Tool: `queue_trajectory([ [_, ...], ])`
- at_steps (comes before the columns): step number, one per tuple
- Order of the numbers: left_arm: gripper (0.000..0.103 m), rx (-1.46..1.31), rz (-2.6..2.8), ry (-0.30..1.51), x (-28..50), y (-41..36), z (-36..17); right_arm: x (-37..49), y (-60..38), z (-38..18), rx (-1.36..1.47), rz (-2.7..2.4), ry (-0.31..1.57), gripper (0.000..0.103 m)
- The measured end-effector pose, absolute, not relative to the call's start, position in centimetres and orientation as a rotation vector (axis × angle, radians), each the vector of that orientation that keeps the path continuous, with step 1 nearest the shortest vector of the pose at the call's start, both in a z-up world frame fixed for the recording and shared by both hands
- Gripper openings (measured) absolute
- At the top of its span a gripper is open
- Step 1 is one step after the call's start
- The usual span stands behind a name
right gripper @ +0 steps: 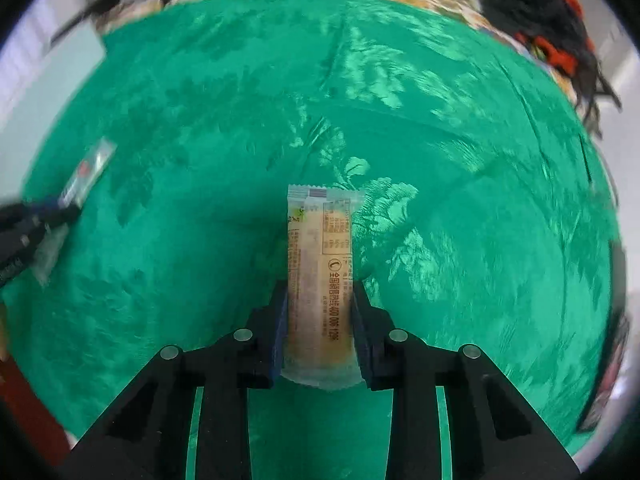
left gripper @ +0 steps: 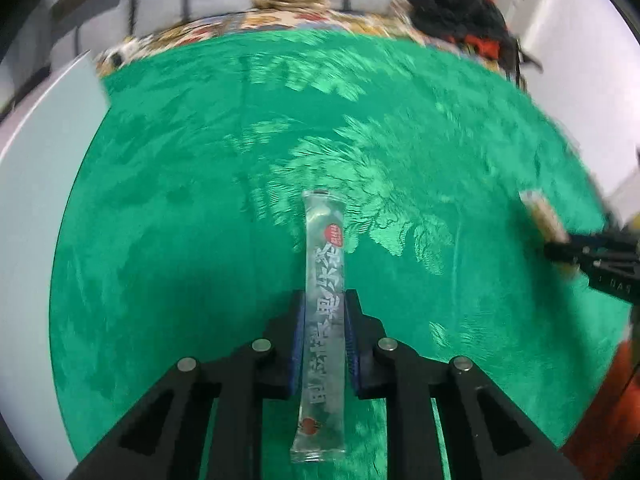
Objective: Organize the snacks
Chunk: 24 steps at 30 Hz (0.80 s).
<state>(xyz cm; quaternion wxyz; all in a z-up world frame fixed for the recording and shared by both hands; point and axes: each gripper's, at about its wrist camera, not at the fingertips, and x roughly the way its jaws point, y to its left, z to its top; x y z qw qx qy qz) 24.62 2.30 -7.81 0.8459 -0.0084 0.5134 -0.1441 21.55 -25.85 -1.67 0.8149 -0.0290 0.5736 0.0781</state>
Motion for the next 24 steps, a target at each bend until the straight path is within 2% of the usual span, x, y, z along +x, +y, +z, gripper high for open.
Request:
queue_trajectory([
  [6, 0.018, -0.311, -0.348, 0.963, 20.9, 9.0, -0.6, 20.4, -22.3, 6.4, 0.051, 0.281, 1.094, 0.031],
  [11, 0.018, -0.321, -0.249, 0.841, 18.6, 18.7, 6.7, 20.8, -10.4, 14.7, 0.043, 0.522, 0.942, 0.031],
  [14, 0.018, -0.292, -0.11, 0.828, 17.7, 25.1, 8.2, 21.1, -1.9, 17.7, 0.047, 0.681, 0.899, 0.031],
  [19, 0.018, -0.254, 0.088, 0.841, 15.7, 33.6, 7.7, 21.2, 11.7, 18.8, -0.05, 0.826, 0.843, 0.031],
  [21, 0.018, -0.252, 0.136, 0.839, 14.6, 35.3, 6.9, 21.2, 15.2, 18.0, -0.083, 0.848, 0.84, 0.036],
  [22, 0.024, -0.257, 0.16, 0.834, 14.1, 36.2, 6.5, 21.3, 16.7, 17.4, -0.095, 0.854, 0.842, 0.042],
  [23, 0.036, -0.269, 0.176, 0.834, 13.6, 37.0, 6.1, 21.3, 18.0, 16.4, -0.104, 0.855, 0.856, 0.06],
  [24, 0.045, -0.274, 0.185, 0.834, 13.5, 37.5, 5.7, 21.6, 18.6, 15.7, -0.108, 0.848, 0.873, 0.064],
])
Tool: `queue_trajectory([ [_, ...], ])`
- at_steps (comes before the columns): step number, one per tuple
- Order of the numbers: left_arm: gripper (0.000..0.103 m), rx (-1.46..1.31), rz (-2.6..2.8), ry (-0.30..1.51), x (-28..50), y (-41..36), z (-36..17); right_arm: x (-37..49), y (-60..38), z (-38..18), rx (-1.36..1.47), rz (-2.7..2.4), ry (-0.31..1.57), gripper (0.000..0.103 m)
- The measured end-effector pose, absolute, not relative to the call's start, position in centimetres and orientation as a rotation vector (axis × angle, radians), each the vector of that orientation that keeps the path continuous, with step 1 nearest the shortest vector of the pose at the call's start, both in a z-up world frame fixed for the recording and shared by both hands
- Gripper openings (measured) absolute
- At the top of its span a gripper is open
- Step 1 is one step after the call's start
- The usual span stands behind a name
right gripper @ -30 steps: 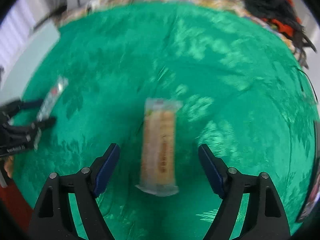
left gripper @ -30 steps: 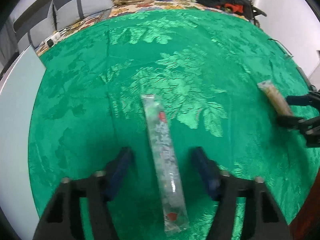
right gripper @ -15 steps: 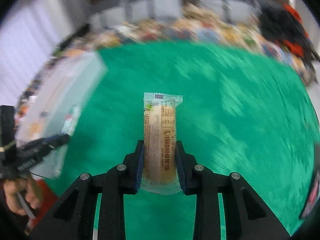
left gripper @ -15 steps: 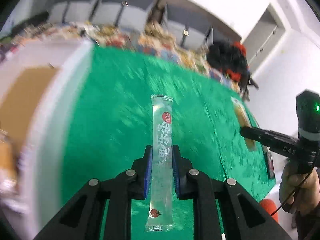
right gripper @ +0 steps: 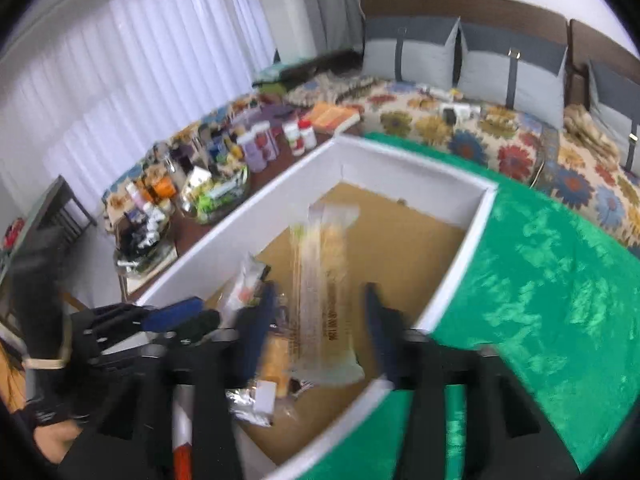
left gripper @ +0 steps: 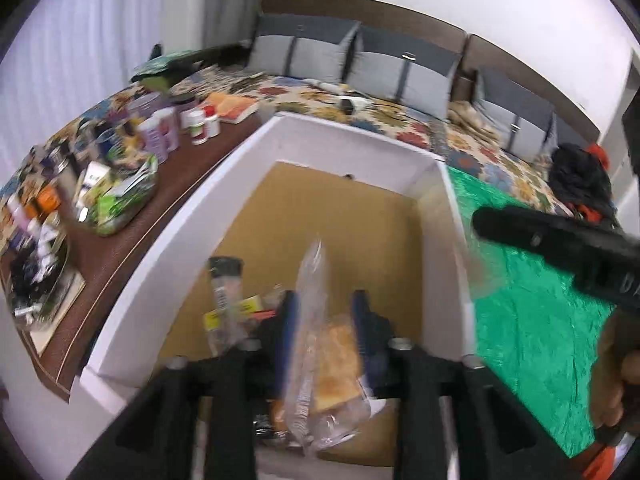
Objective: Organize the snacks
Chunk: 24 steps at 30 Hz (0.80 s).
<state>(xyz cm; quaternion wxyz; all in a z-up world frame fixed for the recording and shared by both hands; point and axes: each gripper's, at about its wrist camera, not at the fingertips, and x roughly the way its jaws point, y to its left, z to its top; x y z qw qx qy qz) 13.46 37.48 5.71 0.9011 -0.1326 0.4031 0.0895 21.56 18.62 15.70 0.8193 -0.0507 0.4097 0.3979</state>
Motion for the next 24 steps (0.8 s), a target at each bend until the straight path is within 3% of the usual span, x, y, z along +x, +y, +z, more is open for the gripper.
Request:
queue_trajectory([
  [1, 0.063, -0.275, 0.198, 0.826, 12.9, 37.9, 5.5, 21.7, 19.0, 14.9, -0.106, 0.836, 0.886, 0.064],
  [2, 0.072, -0.263, 0.206, 0.808, 12.2, 37.9, 5.5, 21.6, 19.2, 14.3, -0.096, 0.826, 0.901, 0.064],
  [7, 0.086, -0.125, 0.249, 0.756, 10.7, 36.6, 6.5, 20.7, 17.3, 15.3, -0.094, 0.807, 0.882, 0.064],
  [11, 0.103, -0.112, 0.307, 0.705, 9.3, 36.0, 8.4, 19.2, 16.3, 17.2, -0.128, 0.794, 0.805, 0.074],
  [15, 0.103, -0.177, 0.425, 0.647, 7.3, 36.5, 9.6, 17.2, 15.8, 18.8, -0.158, 0.79, 0.743, 0.081],
  [20, 0.103, -0.174, 0.445, 0.767, 7.2, 37.3, 9.3, 15.1, 15.4, 19.9, -0.179, 0.773, 0.651, 0.084],
  [24, 0.103, -0.201, 0.477, 0.766, 6.6, 37.8, 9.2, 14.8, 16.2, 19.7, -0.208, 0.778, 0.687, 0.084],
])
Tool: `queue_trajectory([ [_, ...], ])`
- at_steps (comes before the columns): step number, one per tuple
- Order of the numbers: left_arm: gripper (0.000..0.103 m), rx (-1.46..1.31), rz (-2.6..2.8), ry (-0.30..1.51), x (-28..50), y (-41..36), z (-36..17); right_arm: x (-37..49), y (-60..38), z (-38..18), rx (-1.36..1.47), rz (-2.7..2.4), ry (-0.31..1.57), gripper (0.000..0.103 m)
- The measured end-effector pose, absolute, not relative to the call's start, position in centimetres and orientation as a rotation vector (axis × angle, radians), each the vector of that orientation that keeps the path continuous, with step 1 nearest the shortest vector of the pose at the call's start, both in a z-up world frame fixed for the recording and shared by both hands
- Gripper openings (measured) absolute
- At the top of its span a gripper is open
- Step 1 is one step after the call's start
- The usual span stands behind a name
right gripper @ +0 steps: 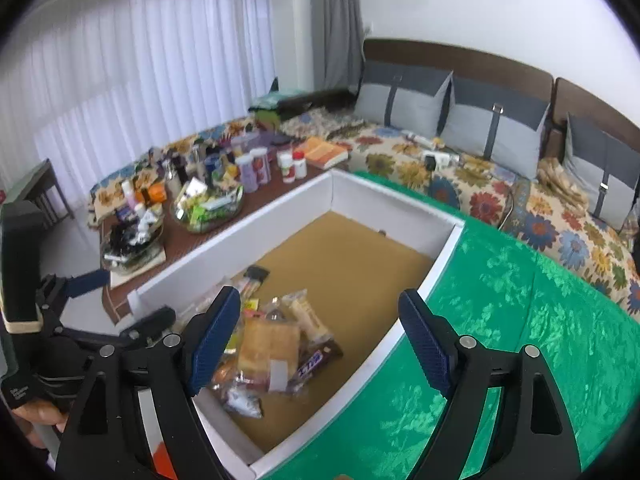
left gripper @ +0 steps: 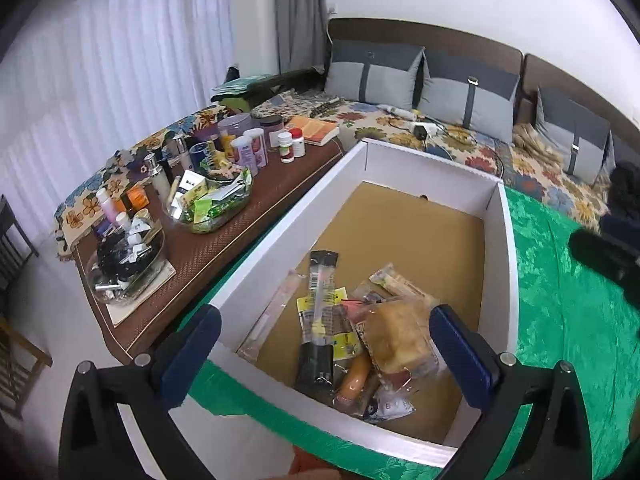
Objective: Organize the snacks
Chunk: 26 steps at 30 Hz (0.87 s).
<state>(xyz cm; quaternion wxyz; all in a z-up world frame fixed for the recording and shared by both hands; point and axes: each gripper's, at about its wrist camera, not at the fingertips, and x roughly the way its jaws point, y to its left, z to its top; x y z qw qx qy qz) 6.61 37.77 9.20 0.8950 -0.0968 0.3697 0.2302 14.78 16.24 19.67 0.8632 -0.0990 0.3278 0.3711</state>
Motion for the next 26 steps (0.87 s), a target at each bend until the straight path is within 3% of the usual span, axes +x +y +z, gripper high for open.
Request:
queue_trajectory([
  [26, 0.103, -0.194, 0.563, 0.766, 6.8, 38.4, 9.1, 14.3, 19.0, 16.1, -0.275, 0.787, 0.797, 0.084],
])
